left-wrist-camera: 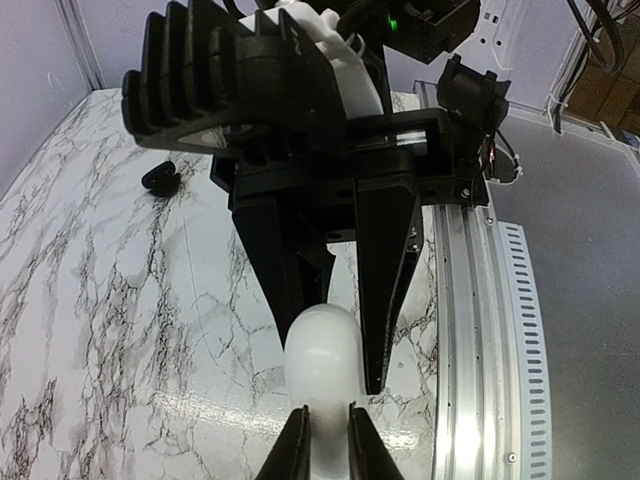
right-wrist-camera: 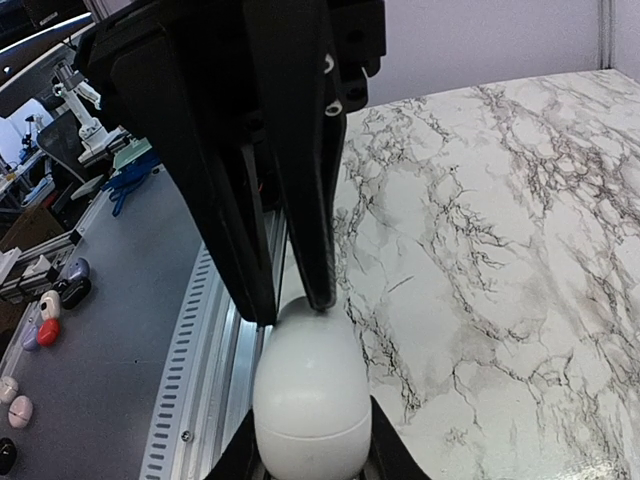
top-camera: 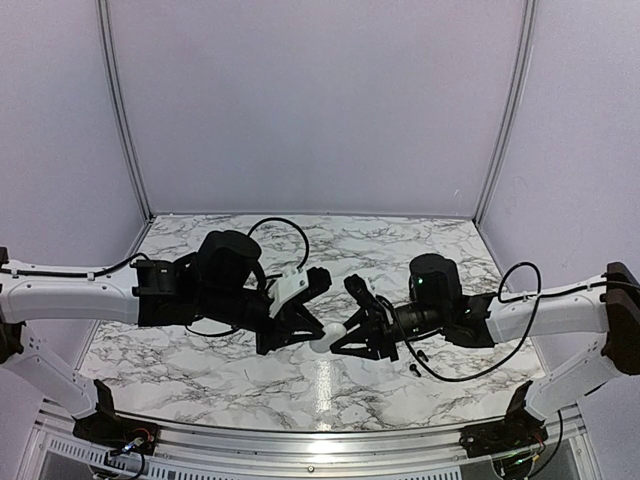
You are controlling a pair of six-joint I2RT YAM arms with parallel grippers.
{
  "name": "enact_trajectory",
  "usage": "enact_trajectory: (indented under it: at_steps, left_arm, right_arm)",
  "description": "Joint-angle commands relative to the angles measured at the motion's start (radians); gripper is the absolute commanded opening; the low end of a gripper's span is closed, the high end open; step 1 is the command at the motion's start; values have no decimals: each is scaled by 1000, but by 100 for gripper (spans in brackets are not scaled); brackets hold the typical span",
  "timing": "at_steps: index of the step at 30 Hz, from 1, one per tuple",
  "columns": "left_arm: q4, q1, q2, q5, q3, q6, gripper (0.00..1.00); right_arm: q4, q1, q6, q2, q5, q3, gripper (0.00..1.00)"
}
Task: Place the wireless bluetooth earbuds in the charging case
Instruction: Close the charging case with the earbuds inside, then pass from the right arm to the left
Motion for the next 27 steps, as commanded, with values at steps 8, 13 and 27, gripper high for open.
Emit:
enact_trajectory:
  at_steps: [8, 13, 27]
  left_arm:
    - [42, 3, -53, -94, -35, -21, 43]
    - [115, 19, -145, -225, -109, 22, 64]
    - [105, -45, -61, -363, -82, 175, 70]
  right_arm:
    - [92, 5, 56, -12, 44, -1, 0]
    - [119, -2, 136, 22, 81, -3, 0]
    - [184, 0, 335, 52, 134, 18, 0]
